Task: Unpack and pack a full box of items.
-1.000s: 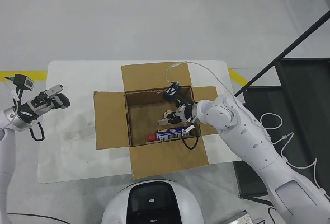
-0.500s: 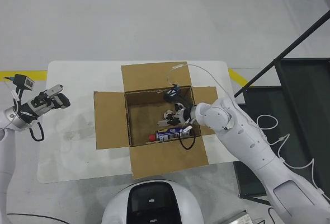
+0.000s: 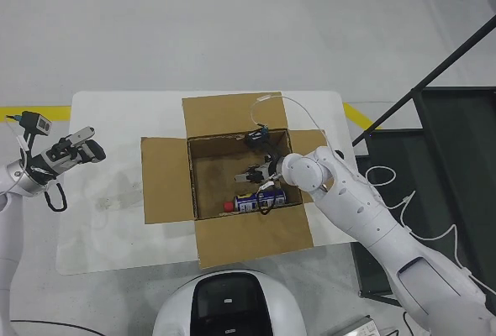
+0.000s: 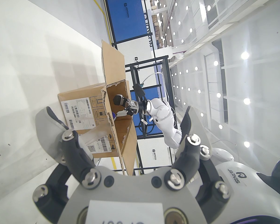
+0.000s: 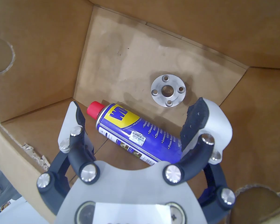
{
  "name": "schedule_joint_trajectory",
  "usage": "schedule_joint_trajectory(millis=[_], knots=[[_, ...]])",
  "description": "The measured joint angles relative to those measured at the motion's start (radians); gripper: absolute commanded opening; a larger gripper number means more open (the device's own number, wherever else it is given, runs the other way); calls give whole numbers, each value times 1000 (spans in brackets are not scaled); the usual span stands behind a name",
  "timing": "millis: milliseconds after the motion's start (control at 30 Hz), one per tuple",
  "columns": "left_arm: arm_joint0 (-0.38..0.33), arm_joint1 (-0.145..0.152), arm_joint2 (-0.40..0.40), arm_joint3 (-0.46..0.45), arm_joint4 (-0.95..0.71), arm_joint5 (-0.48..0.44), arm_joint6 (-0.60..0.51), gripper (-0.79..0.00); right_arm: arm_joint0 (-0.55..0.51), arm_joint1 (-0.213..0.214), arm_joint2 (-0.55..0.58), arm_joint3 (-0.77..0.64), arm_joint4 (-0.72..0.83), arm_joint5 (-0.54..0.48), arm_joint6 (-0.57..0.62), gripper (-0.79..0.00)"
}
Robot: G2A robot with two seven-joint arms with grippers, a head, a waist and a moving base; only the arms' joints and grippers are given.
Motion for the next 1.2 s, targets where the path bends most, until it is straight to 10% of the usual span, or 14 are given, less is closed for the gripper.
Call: schedule_joint_trajectory(millis=[1200], knots=[[0, 0, 0, 0, 0, 0, 0, 0, 65, -87, -107, 248, -13, 40, -128, 0]])
